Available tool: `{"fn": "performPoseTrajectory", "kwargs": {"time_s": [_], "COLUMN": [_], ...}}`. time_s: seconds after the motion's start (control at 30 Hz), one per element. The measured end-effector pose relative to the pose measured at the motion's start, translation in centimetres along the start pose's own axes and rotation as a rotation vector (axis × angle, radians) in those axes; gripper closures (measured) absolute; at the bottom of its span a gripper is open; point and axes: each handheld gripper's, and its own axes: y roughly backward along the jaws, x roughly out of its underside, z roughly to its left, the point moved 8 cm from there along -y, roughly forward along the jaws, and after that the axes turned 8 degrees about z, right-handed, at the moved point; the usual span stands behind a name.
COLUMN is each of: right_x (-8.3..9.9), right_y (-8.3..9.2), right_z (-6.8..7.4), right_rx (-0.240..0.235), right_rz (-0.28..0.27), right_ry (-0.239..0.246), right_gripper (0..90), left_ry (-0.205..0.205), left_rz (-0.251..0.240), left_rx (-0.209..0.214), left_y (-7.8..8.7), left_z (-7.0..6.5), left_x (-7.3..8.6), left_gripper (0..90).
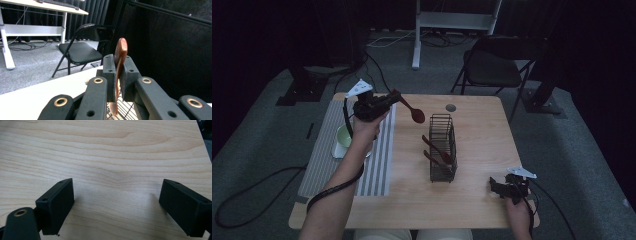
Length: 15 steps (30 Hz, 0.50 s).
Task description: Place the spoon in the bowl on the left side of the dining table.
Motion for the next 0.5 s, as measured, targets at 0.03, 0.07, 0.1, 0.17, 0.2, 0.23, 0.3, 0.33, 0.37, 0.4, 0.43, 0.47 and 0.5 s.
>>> {"fn": "performPoseTrajectory", "kwargs": {"time_s": [0.03, 0.07, 0.1, 0.17, 0.2, 0.23, 0.3, 0.33, 0.37, 0.4, 0.43, 0.47, 0.5], "right_x": [0.0, 0.0, 0.0, 0.0, 0.0, 0.0, 0.0, 0.0, 0.0, 0.0, 0.0, 0.0, 0.0], "right_y": [0.0, 0.0, 0.0, 0.0, 0.0, 0.0, 0.0, 0.0, 0.0, 0.0, 0.0, 0.0, 0.0], "right_z": [0.0, 0.0, 0.0, 0.0, 0.0, 0.0, 0.0, 0.0, 0.0, 0.0, 0.0, 0.0, 0.0], "right_rx": [0.000, 0.000, 0.000, 0.000, 0.000, 0.000, 0.000, 0.000, 0.000, 0.000, 0.000, 0.000, 0.000], "right_rz": [0.000, 0.000, 0.000, 0.000, 0.000, 0.000, 0.000, 0.000, 0.000, 0.000, 0.000, 0.000, 0.000], "right_ry": [0.000, 0.000, 0.000, 0.000, 0.000, 0.000, 0.000, 0.000, 0.000, 0.000, 0.000, 0.000, 0.000], "right_gripper": [12.0, 11.9, 12.0, 12.0, 11.9, 12.0, 11.9, 12.0, 12.0, 12.0, 11.9, 12.0, 12.0], "left_ry": [0.000, -0.004, -0.008, -0.003, -0.009, -0.007, 0.003, 0.011, 0.019, 0.022, 0.024, 0.028, 0.028], "left_rz": [0.000, 0.005, 0.005, 0.003, 0.003, 0.004, -0.002, -0.005, -0.012, -0.014, -0.012, -0.013, -0.007], "left_rx": [0.000, -0.002, -0.015, -0.015, -0.034, -0.034, -0.048, -0.044, -0.050, -0.059, -0.059, -0.071, -0.077], "left_y": [0.0, 0.2, 0.3, 0.7, 0.9, 1.1, 1.6, 1.8, 2.1, 2.3, 2.5, 2.8, 3.0], "left_z": [0.0, 0.1, 0.3, 0.5, 0.8, 0.9, 1.5, 1.7, 1.9, 2.2, 2.4, 2.6, 2.8], "left_x": [0.0, 0.1, 0.1, 0.2, 0.3, 0.4, 0.6, 0.6, 0.7, 0.8, 0.8, 0.9, 1.1], "left_gripper": [84.0, 84.0, 84.0, 84.0, 84.0, 84.0, 84.0, 84.0, 84.0, 84.0, 84.0, 84.0, 84.0]}}
